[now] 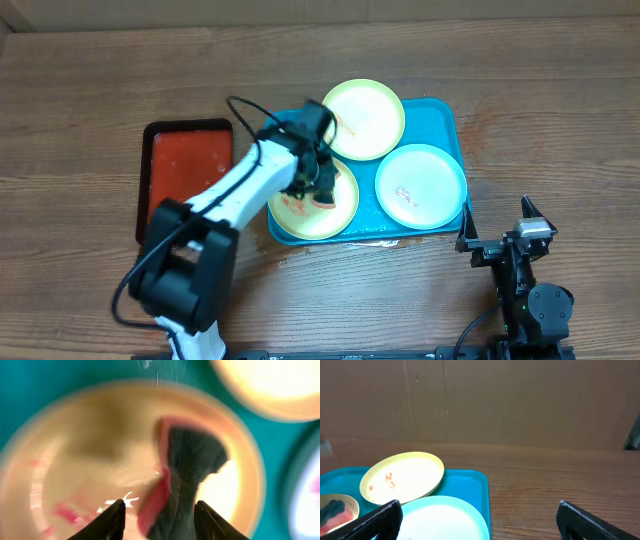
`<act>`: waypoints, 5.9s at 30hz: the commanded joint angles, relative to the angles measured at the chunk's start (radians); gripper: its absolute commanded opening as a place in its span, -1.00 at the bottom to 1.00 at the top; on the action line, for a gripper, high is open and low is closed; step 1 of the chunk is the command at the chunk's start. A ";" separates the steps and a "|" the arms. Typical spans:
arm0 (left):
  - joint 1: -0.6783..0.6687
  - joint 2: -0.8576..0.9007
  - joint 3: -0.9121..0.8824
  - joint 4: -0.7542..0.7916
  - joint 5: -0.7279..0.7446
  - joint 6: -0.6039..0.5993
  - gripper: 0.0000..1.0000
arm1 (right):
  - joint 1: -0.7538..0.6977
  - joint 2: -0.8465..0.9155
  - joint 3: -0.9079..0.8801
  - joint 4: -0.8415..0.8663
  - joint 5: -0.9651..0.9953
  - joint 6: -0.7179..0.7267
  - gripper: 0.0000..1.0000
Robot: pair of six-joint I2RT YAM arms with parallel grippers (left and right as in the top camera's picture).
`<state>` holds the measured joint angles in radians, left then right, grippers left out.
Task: Clean dirty plates on tray and stack at the side
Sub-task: 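Carry the sponge with the left gripper onto the lower-left yellow plate, then reach the right gripper to the yellow plate's rim and grasp it, then scrub the yellow plate with the sponge in the left gripper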
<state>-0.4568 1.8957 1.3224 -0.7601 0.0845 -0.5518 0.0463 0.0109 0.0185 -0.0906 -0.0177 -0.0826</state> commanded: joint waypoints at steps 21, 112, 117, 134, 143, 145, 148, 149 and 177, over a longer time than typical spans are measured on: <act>0.177 -0.234 0.127 -0.018 -0.042 -0.002 0.99 | -0.003 0.017 0.185 0.676 -0.422 0.228 1.00; 0.041 0.095 0.054 -0.022 0.248 0.179 0.03 | 0.417 2.075 1.408 -0.797 -0.264 0.398 -0.91; 0.039 0.117 0.054 -0.009 0.247 0.179 -0.09 | 0.417 2.075 1.408 -0.796 -0.264 0.398 -0.93; 0.046 0.142 0.055 -0.036 -0.038 0.178 -0.92 | 0.417 2.075 1.408 -0.797 -0.267 0.397 -0.93; 0.046 0.141 0.103 -0.158 -0.362 0.143 -0.92 | 0.417 2.075 1.408 -0.790 -0.267 0.398 -0.93; 0.046 0.140 0.132 -0.181 -0.383 0.144 -0.92 | 0.417 2.075 1.408 -0.789 -0.267 0.397 -0.93; 0.046 0.140 0.168 -0.193 -0.312 0.144 -0.92 | 0.417 2.075 1.408 -0.790 -0.267 0.397 -0.93; 0.046 0.140 0.173 -0.190 -0.241 0.144 -0.91 | 0.417 2.075 1.408 -0.790 -0.267 0.397 -0.93; 0.032 0.144 0.017 -0.186 -0.615 0.222 -0.92 | 0.417 2.075 1.408 -0.785 -0.267 0.397 -0.92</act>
<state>-0.4503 2.0098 1.3602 -0.9421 -0.2314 -0.3141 0.4683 2.0880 1.4429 -0.8757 -0.3138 0.3130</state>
